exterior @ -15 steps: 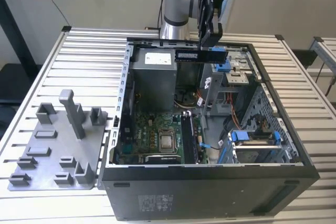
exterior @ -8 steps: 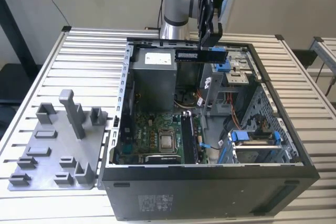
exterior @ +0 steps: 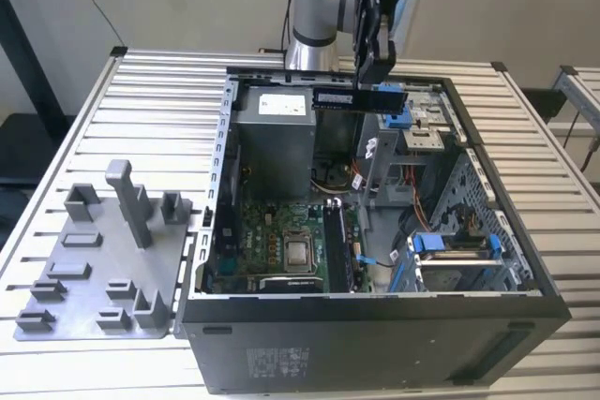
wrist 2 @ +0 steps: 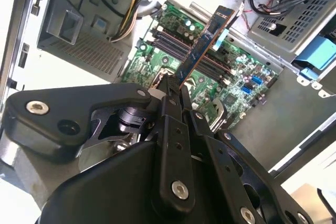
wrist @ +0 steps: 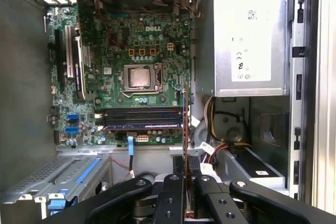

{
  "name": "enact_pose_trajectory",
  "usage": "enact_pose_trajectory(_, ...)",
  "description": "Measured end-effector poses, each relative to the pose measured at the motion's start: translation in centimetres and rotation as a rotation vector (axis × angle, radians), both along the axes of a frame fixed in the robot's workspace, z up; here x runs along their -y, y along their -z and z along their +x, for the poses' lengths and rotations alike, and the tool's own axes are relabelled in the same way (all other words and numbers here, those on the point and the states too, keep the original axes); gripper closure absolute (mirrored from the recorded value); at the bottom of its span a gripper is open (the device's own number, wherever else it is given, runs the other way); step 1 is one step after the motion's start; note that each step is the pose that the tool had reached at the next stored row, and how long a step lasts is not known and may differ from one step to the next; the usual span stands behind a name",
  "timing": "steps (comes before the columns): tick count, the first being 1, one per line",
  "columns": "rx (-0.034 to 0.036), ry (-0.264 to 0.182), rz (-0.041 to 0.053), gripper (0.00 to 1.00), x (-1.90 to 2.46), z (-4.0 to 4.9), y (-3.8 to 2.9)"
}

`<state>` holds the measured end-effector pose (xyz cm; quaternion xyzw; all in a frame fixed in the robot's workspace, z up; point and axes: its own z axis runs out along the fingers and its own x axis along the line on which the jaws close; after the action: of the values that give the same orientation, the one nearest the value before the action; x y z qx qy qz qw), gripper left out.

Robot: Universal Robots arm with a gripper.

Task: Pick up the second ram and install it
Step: 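Insert the second ram into the second slot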

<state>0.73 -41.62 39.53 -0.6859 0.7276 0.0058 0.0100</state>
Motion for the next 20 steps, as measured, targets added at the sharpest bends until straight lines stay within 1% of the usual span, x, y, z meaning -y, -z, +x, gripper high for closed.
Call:
enact_pose_trajectory(6, 0.0, 0.038, 0.0, 0.86, 0.0, 0.0, 0.0)
enact_pose_trajectory(14, 0.0, 0.076, 0.0, 0.86, 0.0, 0.0, 0.0)
enact_pose_trajectory(20, 0.0, 0.133, 0.0, 0.86, 0.0, 0.0, 0.0)
